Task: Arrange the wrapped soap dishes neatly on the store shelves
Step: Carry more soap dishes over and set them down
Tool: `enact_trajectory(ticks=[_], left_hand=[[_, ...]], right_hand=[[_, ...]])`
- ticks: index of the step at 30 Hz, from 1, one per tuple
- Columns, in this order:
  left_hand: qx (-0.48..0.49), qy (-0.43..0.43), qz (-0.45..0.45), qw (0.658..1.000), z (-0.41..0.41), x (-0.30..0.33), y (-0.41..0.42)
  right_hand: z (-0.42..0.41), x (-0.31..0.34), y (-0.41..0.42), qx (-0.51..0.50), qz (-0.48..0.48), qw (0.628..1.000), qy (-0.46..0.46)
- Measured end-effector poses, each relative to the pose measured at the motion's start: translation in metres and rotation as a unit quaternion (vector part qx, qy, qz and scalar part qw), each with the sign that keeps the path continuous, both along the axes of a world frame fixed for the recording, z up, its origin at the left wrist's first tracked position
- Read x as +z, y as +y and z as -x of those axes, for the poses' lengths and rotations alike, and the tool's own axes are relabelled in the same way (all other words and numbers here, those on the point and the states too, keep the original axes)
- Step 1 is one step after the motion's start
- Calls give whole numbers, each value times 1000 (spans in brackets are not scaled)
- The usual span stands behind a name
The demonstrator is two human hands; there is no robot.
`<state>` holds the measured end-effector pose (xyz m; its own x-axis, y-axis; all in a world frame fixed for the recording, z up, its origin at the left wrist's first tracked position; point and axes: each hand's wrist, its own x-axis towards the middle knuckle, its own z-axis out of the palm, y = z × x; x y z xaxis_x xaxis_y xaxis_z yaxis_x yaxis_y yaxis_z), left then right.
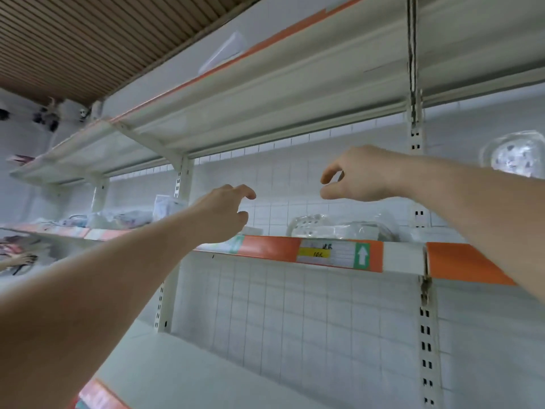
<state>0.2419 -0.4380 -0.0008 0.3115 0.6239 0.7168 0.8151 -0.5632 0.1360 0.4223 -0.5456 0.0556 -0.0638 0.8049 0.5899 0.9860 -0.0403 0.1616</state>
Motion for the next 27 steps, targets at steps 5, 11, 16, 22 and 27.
enact_trajectory(ticks=[5, 11, 16, 22, 27], left_hand=[[8, -1, -1, 1000, 21, 12, 76], [-23, 17, -15, 999, 35, 32, 175], [-79, 60, -23, 995, 30, 55, 255], [-112, 136, 28, 984, 16, 79, 328], [-127, 245, 91, 957, -17, 76, 363]], right_hand=[[26, 2, 71, -23, 47, 998, -33], [52, 10, 148, -66, 56, 995, -41], [65, 29, 216, -135, 75, 988, -18], [66, 52, 291, -198, 80, 977, 16], [18, 39, 320, -277, 128, 952, 36]])
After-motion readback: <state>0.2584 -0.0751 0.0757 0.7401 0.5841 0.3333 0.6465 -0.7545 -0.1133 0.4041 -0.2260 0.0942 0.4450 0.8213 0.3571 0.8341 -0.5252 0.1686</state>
